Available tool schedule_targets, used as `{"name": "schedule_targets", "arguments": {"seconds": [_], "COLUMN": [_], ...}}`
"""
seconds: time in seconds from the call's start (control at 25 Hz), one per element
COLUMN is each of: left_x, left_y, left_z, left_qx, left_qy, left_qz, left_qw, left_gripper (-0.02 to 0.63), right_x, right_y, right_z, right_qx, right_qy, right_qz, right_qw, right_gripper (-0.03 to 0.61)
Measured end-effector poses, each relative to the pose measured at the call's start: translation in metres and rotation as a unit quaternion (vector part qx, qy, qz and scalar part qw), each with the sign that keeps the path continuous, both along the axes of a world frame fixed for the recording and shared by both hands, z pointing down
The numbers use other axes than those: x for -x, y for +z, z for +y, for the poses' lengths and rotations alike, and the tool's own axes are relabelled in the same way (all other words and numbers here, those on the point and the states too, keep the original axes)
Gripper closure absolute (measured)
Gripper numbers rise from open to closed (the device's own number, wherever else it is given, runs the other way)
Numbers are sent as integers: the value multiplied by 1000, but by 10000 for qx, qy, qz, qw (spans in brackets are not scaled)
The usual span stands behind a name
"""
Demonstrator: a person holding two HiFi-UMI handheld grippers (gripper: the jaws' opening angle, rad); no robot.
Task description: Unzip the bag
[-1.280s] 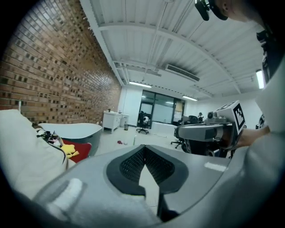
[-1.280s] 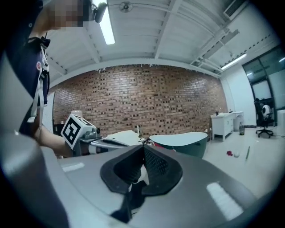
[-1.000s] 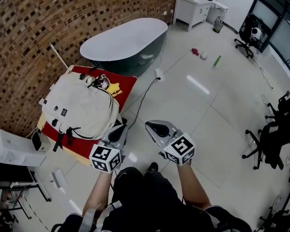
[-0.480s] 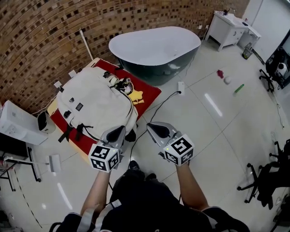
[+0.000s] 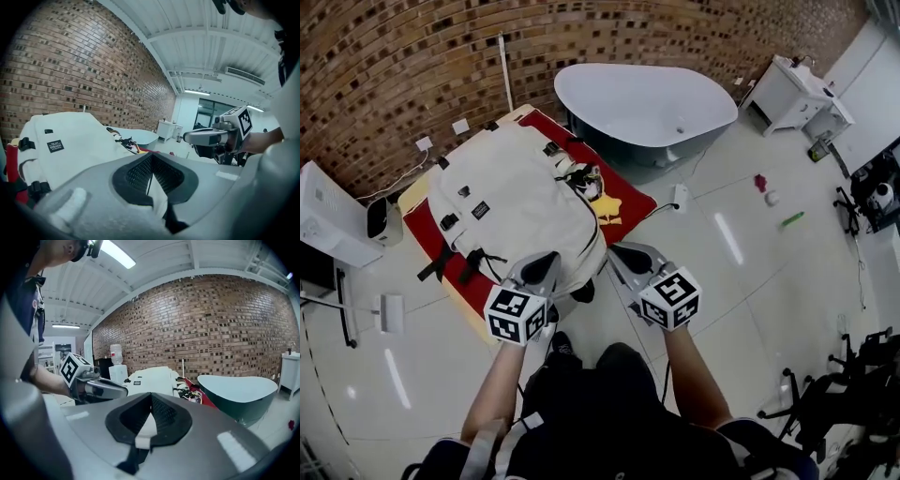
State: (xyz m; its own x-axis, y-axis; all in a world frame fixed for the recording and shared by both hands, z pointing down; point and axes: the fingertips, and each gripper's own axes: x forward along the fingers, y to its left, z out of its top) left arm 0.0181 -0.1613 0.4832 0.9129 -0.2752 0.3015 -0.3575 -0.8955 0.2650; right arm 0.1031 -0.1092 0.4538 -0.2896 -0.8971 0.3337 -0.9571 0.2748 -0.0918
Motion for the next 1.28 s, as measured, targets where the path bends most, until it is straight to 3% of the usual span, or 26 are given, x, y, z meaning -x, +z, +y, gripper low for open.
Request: {"name": "schedule_targets", "arguments": {"seconds": [0.24, 0.48, 0.56, 0.84, 1.12, 1.28], "left_x": [-3, -8, -15, -31, -26, -27], "left_y": [13, 39, 38, 45, 53, 54], "left_z": [-18, -41, -46, -52, -58, -62], "left_qx": [137, 213, 213, 302, 392, 417], "left_qy": [-348, -888, -1079, -1636, -2116, -2334], "left_qz": [-7, -510, -550, -699, -876, -872], "left_qw": [9993, 9945, 9924, 9836, 9726, 9676], "left_gripper": [611, 611, 611, 611, 611, 611], "right_x": [-17, -38, -46, -67, -84, -86], "right_y": [13, 33, 46, 97, 109, 113], "right_z": [-37, -82, -95, -136, -174, -194], "right_qx": [168, 318, 449, 852, 881, 867], "right_qy": [-397, -1107, -1383, -1953, -2139, -2444], "right_qz": [189, 301, 446, 786, 959, 1261], "right_qw": [9989, 9929, 9884, 9739, 9682, 9575], "right_gripper": [572, 569, 515, 485, 440, 402]}}
